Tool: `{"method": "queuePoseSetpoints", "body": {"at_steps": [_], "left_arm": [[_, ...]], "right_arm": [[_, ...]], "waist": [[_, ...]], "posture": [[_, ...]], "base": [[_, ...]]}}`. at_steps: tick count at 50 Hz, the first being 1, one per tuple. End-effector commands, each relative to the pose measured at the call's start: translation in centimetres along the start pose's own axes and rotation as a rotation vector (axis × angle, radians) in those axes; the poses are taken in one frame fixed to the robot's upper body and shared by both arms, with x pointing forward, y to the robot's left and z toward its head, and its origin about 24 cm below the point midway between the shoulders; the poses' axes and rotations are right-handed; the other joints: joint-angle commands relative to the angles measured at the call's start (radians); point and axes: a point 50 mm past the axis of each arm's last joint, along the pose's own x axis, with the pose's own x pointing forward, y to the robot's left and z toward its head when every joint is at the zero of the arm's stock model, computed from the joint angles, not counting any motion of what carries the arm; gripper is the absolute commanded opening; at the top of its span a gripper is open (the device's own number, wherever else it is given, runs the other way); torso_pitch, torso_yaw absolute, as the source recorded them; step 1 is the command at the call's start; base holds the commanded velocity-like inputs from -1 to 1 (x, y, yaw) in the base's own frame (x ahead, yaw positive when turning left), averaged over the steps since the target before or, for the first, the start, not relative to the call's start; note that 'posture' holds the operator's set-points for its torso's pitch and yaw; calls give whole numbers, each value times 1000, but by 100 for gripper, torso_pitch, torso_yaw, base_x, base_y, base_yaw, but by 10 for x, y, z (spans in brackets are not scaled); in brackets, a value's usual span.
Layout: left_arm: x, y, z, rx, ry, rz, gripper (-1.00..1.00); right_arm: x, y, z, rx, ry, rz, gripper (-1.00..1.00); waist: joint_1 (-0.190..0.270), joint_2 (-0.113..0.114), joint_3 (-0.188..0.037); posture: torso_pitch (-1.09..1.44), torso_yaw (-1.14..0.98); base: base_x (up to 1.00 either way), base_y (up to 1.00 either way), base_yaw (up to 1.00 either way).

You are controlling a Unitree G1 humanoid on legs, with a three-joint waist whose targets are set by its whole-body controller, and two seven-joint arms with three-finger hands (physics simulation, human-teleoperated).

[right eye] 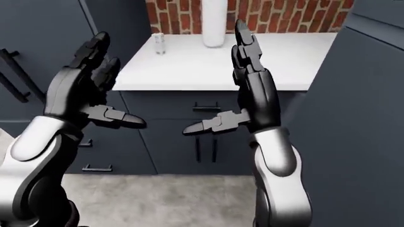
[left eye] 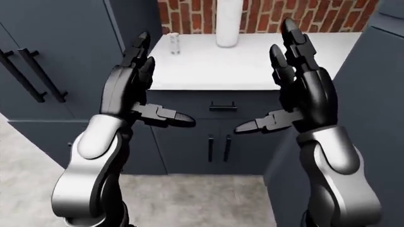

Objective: Move the drinks to the dining counter.

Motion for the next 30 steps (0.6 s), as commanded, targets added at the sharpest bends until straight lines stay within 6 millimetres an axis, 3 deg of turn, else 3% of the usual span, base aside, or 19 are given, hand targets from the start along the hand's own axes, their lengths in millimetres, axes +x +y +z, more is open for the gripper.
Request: {"method": "queuePoseSetpoints", "body": {"at_steps": [1, 3, 5, 6, 7, 8, 10, 17, 19, 21, 22, 23, 24, 26, 30], "left_arm": [[0, 2, 11, 13, -57, 16, 100], [0, 2, 12, 12, -59, 16, 100], [1, 1, 14, 14, -61, 13, 100], [0, 1, 15, 14, -62, 12, 100], [1, 1, 15, 14, -62, 12, 100], [1, 0, 15, 14, -63, 11, 100], [1, 0, 15, 15, -63, 10, 100], [2, 0, 16, 16, -64, 8, 100], [2, 0, 16, 15, -65, 7, 100], [1, -1, 15, 15, -65, 7, 100], [1, 0, 15, 15, -65, 7, 100], [1, 0, 16, 13, -65, 7, 100], [1, 0, 16, 12, -64, 6, 100], [1, -1, 17, 11, -64, 3, 100], [1, -2, 18, 13, -66, 3, 100]], "right_arm": [[2, 1, 7, -4, -46, 6, 100], [1, 2, 8, -2, -46, 6, 100], [1, 2, 9, 3, -47, 6, 100], [1, 2, 9, 2, -47, 5, 100], [1, 1, 8, 3, -47, 5, 100], [1, 2, 8, 4, -47, 6, 100], [1, 1, 9, 4, -48, 4, 100], [1, 1, 8, 3, -51, 3, 100], [0, 1, 8, 4, -50, 3, 100], [0, 2, 8, 2, -51, 4, 100], [0, 2, 8, 3, -51, 5, 100], [0, 2, 9, 2, -51, 5, 100], [0, 2, 9, 3, -52, 4, 100], [1, 2, 8, 0, -50, 6, 100], [1, 2, 8, 5, -50, 4, 100]], "waist": [[0, -3, -4], [-6, 22, -13], [-7, 70, -29], [-5, 108, -65], [6, 70, -8], [-1, 87, 12], [14, 78, -8], [35, 34, -15], [41, 10, -24], [42, -33, -36], [39, -26, -36], [32, -27, -7], [37, -43, 7], [22, -39, -13], [10, -21, -11]], "posture": [[0, 0], [0, 0], [0, 0], [0, 0], [0, 0], [0, 0], [0, 0], [0, 0], [0, 0], [0, 0], [0, 0], [0, 0], [0, 0], [0, 0], [0, 0]], "base": [[48, 5, 0], [50, 4, 0], [49, 5, 0], [50, 4, 0], [49, 4, 0], [49, 5, 0], [49, 5, 0], [49, 4, 0], [48, 5, 0], [48, 5, 0], [48, 4, 0], [49, 5, 0], [50, 4, 0], [49, 4, 0], [49, 5, 0]]}}
